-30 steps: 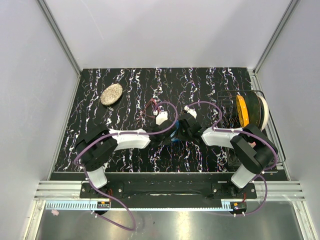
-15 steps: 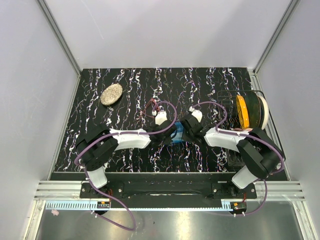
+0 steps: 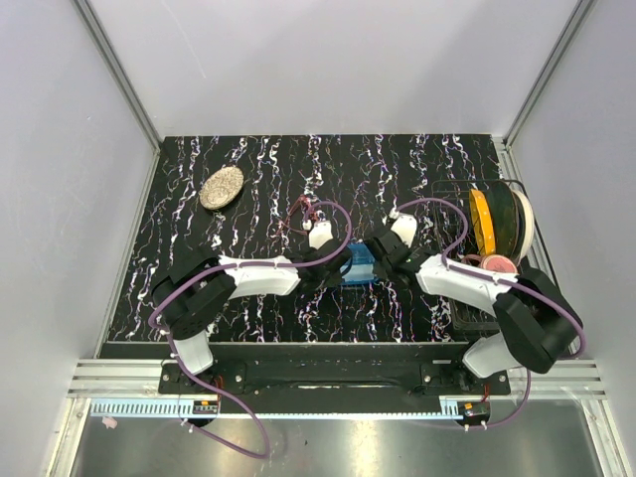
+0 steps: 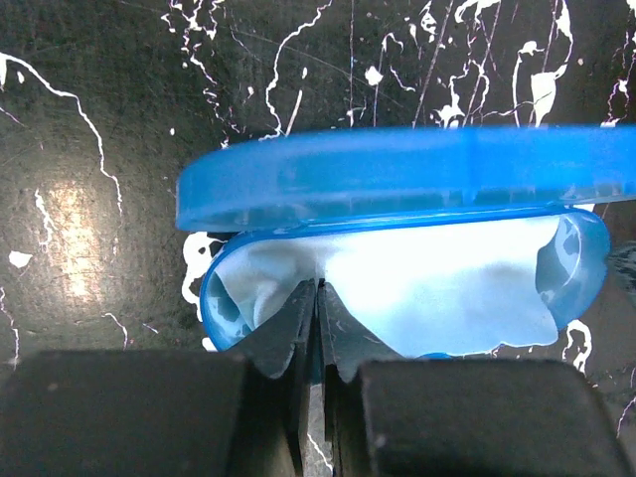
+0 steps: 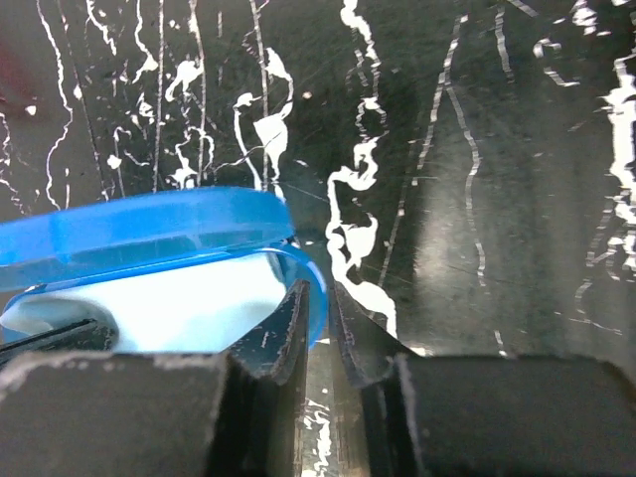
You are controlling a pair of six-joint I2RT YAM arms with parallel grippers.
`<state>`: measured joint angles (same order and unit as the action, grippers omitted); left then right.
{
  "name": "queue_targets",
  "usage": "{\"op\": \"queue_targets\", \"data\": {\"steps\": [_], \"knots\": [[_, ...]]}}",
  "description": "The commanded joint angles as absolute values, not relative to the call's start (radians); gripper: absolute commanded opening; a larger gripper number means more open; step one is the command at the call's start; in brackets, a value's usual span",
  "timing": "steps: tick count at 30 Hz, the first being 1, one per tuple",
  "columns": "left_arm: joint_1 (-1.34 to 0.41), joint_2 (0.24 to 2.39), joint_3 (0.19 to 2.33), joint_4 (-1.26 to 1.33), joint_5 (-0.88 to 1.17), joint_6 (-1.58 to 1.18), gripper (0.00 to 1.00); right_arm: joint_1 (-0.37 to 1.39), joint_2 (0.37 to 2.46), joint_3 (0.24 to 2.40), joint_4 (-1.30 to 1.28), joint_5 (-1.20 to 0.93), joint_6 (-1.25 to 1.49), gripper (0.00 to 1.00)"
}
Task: Organize the sunglasses
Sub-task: Place the glasses cleaning cloth in the sunglasses case.
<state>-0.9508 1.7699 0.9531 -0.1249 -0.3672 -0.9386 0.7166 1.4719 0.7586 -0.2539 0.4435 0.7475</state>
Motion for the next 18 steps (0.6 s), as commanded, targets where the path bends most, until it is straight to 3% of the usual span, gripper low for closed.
{"op": "queue_targets", "data": {"steps": [1, 11, 18], "knots": [[-0.946, 1.807, 0.953, -0.212, -0.382, -0.913, 0.1, 0.715, 1.407, 0.765, -0.322, 0.557, 0.715, 0.2], [-0.946, 1.799, 0.945, -0.14, -0.351, -0.847, 0.2, 0.715, 1.333, 0.718, -0.238, 0.376, 0.571, 0.36], [-0.946, 1.79, 0.925, -0.06, -0.324, -0.709, 0.2, 0.713, 1.301, 0.67, -0.198, 0.31, 0.52, 0.38]]}}
